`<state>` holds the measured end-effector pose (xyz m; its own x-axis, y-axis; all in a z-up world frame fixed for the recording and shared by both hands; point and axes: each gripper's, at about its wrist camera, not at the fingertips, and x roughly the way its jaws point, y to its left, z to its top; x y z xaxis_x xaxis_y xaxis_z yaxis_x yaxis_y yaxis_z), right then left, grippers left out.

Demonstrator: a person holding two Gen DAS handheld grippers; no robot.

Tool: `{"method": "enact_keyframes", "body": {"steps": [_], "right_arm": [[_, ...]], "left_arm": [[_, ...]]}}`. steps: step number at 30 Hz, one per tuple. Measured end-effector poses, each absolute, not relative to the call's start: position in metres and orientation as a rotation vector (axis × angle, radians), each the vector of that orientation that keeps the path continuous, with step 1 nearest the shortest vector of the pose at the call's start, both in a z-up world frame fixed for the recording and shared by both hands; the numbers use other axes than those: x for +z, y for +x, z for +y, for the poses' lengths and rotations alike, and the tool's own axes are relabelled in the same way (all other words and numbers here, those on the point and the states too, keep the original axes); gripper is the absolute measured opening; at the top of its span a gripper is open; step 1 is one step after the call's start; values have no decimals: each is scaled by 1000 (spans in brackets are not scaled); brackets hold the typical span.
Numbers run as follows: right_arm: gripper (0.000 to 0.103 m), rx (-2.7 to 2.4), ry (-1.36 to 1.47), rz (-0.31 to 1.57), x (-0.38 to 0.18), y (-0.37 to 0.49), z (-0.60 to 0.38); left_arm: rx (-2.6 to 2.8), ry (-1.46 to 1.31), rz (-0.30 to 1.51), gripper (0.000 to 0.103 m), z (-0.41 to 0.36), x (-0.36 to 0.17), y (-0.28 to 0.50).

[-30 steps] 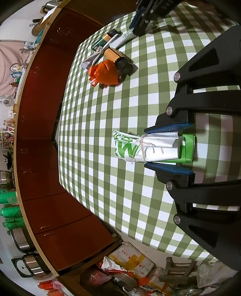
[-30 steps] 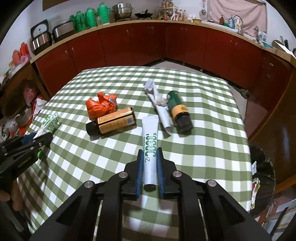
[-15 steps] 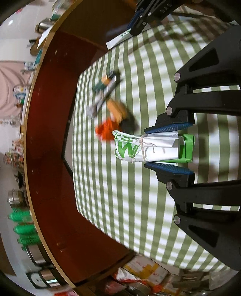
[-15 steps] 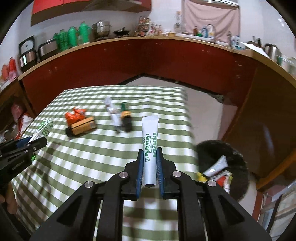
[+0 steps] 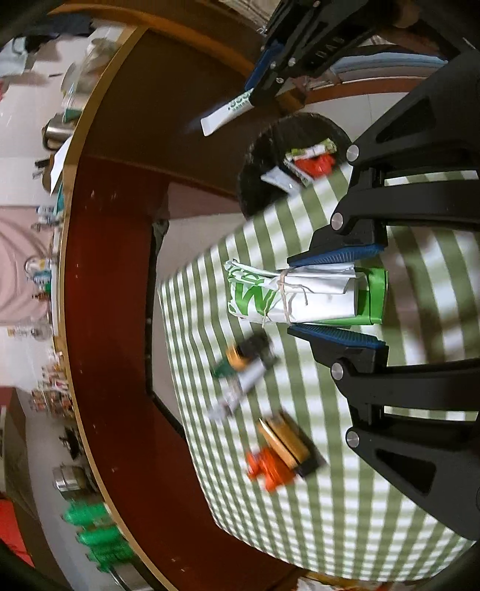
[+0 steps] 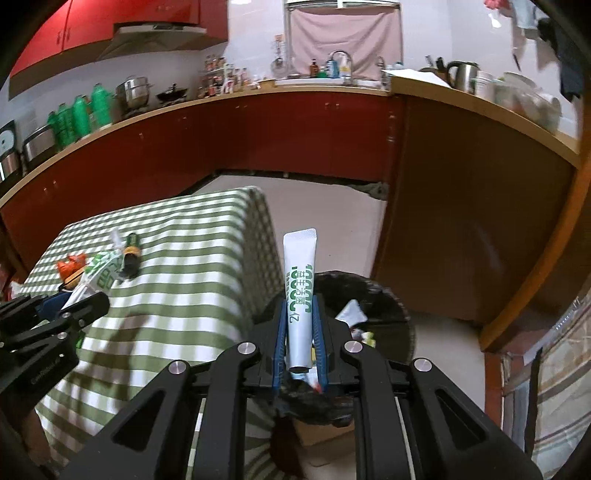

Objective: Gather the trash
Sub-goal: 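Carry the rolled bag and white tube over the black bin and open both tools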

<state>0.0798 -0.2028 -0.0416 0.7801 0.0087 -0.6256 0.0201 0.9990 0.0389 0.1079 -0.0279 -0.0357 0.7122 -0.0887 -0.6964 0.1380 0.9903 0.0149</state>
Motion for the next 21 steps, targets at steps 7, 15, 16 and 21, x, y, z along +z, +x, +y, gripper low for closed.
{"method": "enact_keyframes", "body": {"steps": [7,15,16,21], "right_arm": [[15,-48,49,665,-47,85,-223],[15,-71,81,652,-52,93,-244],[15,-74,86,652,-53,93,-246],[15,-83,94,654,-58,96,-252]], "left_arm": [[-163,105,767,30,-75,-42,129],[-166,129,770,30,-100,-49,147],[-167,131,770,30,-102,-49,148],[-168,141,780,30,-110,-54,155]]}}
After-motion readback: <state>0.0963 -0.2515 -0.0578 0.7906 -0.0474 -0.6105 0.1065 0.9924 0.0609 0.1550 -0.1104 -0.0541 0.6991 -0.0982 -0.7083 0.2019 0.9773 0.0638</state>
